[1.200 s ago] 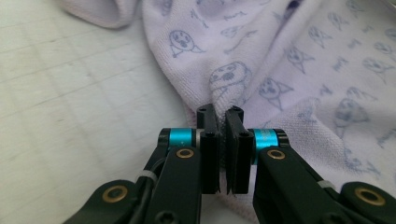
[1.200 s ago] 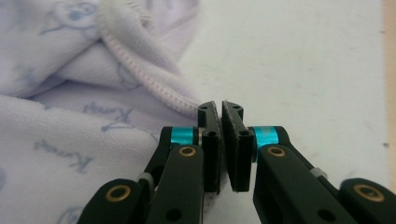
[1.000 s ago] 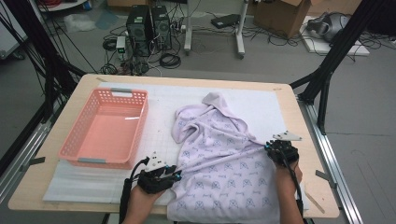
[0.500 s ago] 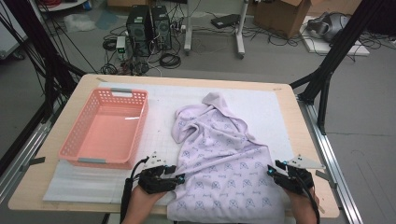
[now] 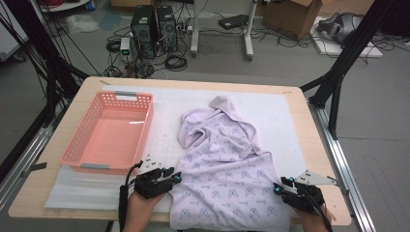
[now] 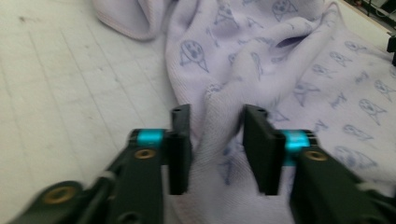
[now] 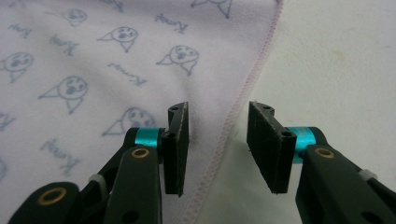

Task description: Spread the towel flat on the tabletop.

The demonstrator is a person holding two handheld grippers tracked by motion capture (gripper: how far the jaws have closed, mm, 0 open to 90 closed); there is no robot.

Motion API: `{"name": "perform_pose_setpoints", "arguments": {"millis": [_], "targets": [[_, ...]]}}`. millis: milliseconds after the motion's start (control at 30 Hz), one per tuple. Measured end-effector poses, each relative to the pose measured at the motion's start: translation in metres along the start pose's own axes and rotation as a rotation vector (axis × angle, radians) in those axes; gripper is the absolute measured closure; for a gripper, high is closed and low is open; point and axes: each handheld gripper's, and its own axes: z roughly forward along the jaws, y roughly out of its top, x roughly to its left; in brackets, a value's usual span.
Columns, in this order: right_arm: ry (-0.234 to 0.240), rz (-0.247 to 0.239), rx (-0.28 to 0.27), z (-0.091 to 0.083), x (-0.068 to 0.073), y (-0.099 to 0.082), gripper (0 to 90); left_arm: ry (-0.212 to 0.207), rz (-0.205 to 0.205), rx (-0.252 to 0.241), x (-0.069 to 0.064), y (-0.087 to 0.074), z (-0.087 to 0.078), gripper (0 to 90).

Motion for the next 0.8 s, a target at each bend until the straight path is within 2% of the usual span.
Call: {"name": "perform_pose_setpoints", "arguments": {"millis": [100, 133, 167, 200, 233, 300, 367, 400, 533, 633, 700, 733, 767, 800], "targets": [[-0.004, 0.000, 0.012, -0.003, 0.001, -0.003, 62.2, 0.002, -0.004, -0.005, -0.003, -0.006, -0.008, 53.0], [-0.001, 0.008, 0.011, -0.005, 0.001, -0.004, 68.4, 0.005, -0.008, -0.010, -0.003, -0.008, -0.011, 52.5], [0.007, 0.015, 0.014, -0.006, 0.001, -0.005, 79.5, 0.007, -0.015, -0.016, -0.004, -0.010, -0.015, 52.3], [0.013, 0.007, 0.019, -0.007, 0.002, -0.005, 86.6, 0.011, -0.018, -0.024, -0.005, -0.012, -0.019, 52.3], [-0.032, -0.011, 0.026, -0.009, 0.004, -0.005, 87.6, 0.016, -0.016, -0.028, -0.006, -0.013, -0.024, 52.2], [-0.104, -0.025, 0.030, -0.013, 0.006, -0.006, 88.2, 0.020, -0.020, -0.035, -0.009, -0.018, -0.031, 52.5], [-0.095, 0.004, 0.033, -0.017, 0.005, -0.009, 86.7, 0.013, -0.021, -0.034, -0.012, -0.023, -0.036, 53.0], [-0.084, 0.014, 0.027, -0.019, 0.006, -0.011, 79.9, 0.009, -0.021, -0.034, -0.014, -0.024, -0.038, 53.0], [-0.058, 0.012, -0.002, -0.024, 0.013, -0.014, 65.1, 0.000, -0.017, -0.023, -0.022, -0.032, -0.041, 52.9], [-0.060, 0.015, 0.006, -0.024, 0.015, -0.018, 60.4, -0.005, -0.019, 0.004, -0.029, -0.040, -0.038, 51.8], [-0.060, 0.022, 0.005, -0.024, 0.015, -0.022, 61.2, -0.003, 0.002, 0.035, -0.036, -0.044, -0.033, 52.1], [-0.052, 0.031, 0.000, -0.024, 0.015, -0.023, 64.2, 0.012, 0.022, 0.029, -0.040, -0.046, -0.031, 52.1], [-0.044, 0.033, 0.005, -0.025, 0.016, -0.023, 70.4, 0.026, 0.045, 0.025, -0.043, -0.047, -0.030, 54.1], [-0.023, 0.027, 0.009, -0.026, 0.016, -0.023, 83.2, 0.041, 0.070, 0.027, -0.046, -0.048, -0.029, 61.8]]}}
